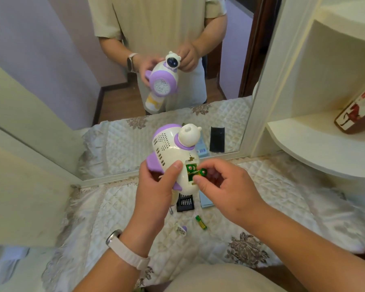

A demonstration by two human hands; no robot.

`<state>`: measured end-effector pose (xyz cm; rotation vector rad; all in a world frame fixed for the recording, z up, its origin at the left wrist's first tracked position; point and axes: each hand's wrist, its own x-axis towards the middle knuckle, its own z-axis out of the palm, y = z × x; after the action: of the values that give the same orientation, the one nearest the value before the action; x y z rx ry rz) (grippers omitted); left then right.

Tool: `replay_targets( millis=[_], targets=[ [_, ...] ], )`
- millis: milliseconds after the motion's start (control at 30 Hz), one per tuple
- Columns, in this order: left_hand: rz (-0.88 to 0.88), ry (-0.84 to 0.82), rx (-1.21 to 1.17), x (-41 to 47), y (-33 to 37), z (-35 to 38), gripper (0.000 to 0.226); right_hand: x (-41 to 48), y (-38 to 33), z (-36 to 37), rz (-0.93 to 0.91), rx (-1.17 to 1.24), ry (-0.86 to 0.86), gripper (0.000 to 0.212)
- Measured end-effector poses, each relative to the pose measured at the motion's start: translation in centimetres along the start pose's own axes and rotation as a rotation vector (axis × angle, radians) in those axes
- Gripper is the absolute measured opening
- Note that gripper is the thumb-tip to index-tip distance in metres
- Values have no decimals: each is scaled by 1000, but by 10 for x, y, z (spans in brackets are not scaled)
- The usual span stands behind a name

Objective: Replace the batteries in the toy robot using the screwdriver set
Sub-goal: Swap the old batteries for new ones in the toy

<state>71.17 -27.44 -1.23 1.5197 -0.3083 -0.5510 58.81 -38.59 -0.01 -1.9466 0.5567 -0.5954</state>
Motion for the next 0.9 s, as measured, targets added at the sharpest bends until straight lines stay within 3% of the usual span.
replay_targets(
  millis=[167, 333, 467, 600, 900],
  targets=[
    [-28, 2, 2, 10, -5, 5, 70, 6, 4, -5, 23, 122, -14, 26],
    [-80, 45, -5, 20, -16, 5, 65, 6, 46, 0, 128, 137, -45, 15],
    [-128, 42, -16, 31, -29, -7, 65, 6, 126, 35, 351, -144, -296, 3],
    [-145, 63, -5, 39, -37, -22, 72, -3, 187, 75, 422, -375, -544, 20],
    [-174, 194, -52, 49, -52, -44, 71, -7, 218, 106, 191, -672, -792, 23]
  ],
)
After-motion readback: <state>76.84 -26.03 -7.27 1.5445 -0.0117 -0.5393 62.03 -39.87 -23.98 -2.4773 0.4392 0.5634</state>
